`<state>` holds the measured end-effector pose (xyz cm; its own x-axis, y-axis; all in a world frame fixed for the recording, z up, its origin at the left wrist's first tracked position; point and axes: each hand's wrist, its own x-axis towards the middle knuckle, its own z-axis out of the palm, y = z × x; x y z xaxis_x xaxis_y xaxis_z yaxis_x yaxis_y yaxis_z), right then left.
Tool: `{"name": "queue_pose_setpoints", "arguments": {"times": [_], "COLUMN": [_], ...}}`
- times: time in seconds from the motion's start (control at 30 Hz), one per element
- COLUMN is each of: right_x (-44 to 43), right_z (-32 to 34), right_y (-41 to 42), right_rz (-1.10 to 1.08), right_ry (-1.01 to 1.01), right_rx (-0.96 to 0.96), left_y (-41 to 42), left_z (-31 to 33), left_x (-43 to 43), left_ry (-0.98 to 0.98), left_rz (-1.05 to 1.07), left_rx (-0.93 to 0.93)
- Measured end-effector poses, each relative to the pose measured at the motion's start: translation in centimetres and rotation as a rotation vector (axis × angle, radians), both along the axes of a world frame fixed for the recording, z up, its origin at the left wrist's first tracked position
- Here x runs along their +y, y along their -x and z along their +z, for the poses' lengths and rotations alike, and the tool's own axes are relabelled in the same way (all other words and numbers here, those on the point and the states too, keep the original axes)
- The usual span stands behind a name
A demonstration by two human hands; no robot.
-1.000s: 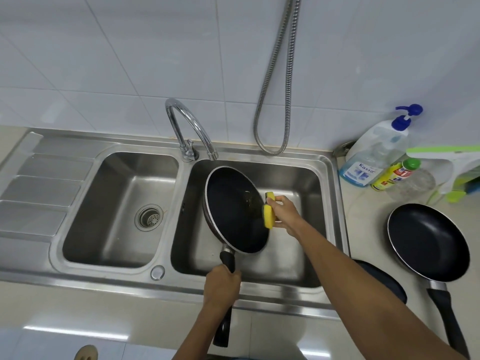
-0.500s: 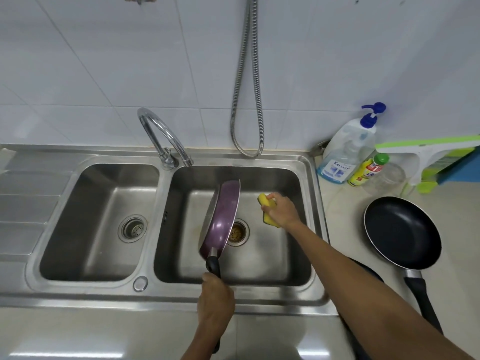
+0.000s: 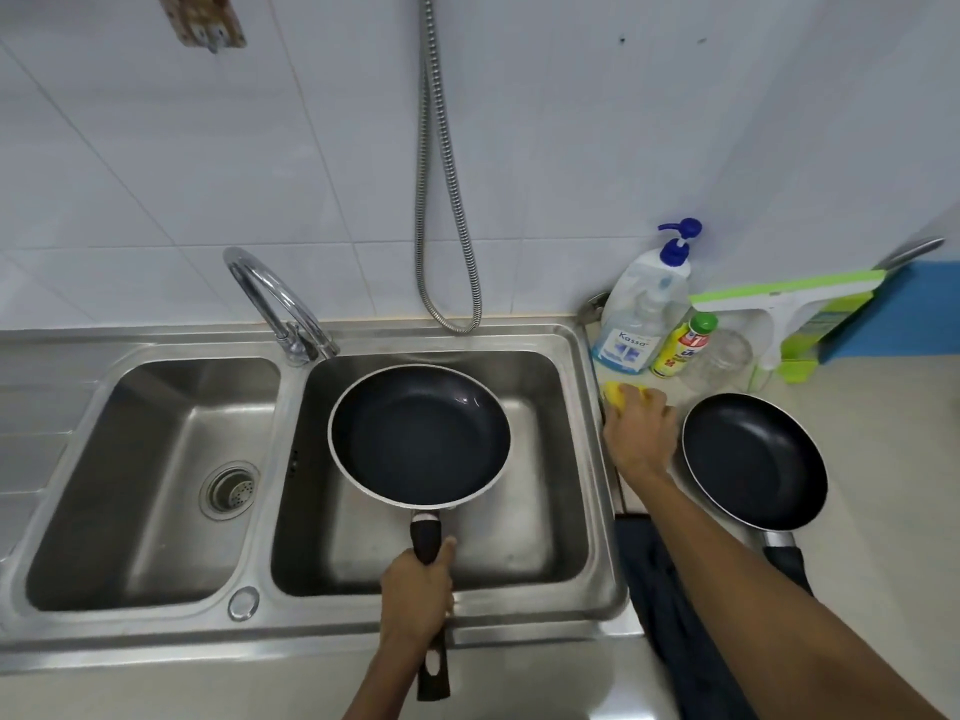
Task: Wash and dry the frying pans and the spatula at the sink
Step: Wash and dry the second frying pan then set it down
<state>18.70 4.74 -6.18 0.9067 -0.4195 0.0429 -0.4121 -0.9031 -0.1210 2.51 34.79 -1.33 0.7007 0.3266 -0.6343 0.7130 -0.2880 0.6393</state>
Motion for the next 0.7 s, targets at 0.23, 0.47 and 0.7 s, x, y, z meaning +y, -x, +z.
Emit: {"name": "queue_pose_setpoints", "arguments": {"times": [0.23,0.47,0.7], "right_x": [1.2,14.9,24.7], "right_z": [0.1,3.1,4.7], "right_y": [1.8,9.4,15.1], "right_rz": [0.008,0.012,-0.395], "right_ry": [-0.006,-0.680,-1.502], "right_rx": [0.026,0.250,0.553], "left_y": [0.0,0.8,1.2], "left_z": [0.8,0.1,0.4], "left_x": [0.2,0.1,1.1], "left_ry": [0.007,0.053,0.015], "left_rz": [-0.020,-0.036,-0.028], "left_rx": [-0.050,-0.066,-0.104]}}
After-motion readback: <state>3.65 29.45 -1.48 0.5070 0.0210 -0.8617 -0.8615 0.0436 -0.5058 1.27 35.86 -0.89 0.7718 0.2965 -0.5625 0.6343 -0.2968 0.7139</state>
